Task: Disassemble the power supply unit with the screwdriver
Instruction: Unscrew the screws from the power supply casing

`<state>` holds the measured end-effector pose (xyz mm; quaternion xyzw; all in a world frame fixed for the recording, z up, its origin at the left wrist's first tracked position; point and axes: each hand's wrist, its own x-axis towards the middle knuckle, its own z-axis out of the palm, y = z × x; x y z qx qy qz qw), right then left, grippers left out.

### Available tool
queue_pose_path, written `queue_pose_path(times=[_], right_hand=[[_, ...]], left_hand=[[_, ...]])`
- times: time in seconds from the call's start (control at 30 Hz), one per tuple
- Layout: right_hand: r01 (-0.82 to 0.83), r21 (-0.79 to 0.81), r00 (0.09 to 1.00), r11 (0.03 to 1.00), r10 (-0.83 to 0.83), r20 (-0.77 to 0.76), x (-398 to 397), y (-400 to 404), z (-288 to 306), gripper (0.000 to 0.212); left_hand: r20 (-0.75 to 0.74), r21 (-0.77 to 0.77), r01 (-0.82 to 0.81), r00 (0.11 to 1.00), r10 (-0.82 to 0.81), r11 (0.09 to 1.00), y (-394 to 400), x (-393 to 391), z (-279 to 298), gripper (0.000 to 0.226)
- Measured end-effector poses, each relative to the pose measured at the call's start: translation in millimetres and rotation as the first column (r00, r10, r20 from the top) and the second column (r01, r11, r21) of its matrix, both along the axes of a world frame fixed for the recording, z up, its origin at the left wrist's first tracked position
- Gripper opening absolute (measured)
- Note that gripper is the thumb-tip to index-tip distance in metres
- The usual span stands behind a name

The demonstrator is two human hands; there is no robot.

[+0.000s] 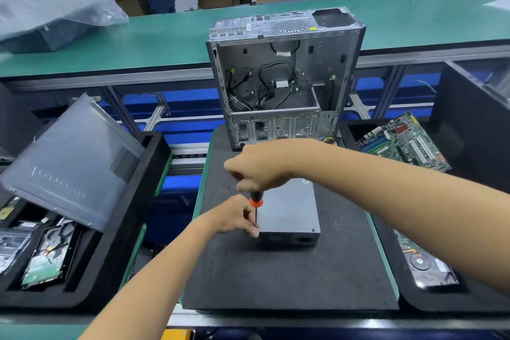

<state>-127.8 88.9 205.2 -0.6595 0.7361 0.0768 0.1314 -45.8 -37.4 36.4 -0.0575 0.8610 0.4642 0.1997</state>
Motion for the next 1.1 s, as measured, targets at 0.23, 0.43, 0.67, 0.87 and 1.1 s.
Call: queue_pose_path(times=[0.23, 0.43, 0.67, 0.87, 1.1], right_hand=[[-0.011, -0.014, 0.961, 1.0, 0.015, 0.277, 2, 2, 5, 0.021], [0.091, 0.023, 0.996, 0.996, -0.09, -0.027, 3, -5, 2, 0.03], [0.045, 0.063, 0.953, 0.997, -0.062, 0.297, -3, 4, 14, 0.03], [0.131, 0.071, 0.983, 0.989, -0.12, -0.137, 9, 1, 5, 0.012], [0.031, 0.003, 0.979, 1.0, -0.031, 0.203, 0, 4, 10, 0.019]], left_hand=[[-0.016, -0.027, 0.021, 1.0, -0.021, 0.999, 0, 2, 1, 0.018], [-0.012, -0.005, 0.037, 0.999, -0.037, 0.999, 0, 0, 2, 0.023], [-0.037, -0.015, 0.04, 0.998, -0.041, 0.999, 0, 2, -1, 0.024], [-0.002, 0.024, 0.002, 1.0, -0.002, 1.0, 1, 4, -1, 0.023], [-0.053, -0.062, -0.006, 0.999, 0.003, 0.998, 3, 8, 0, 0.022]])
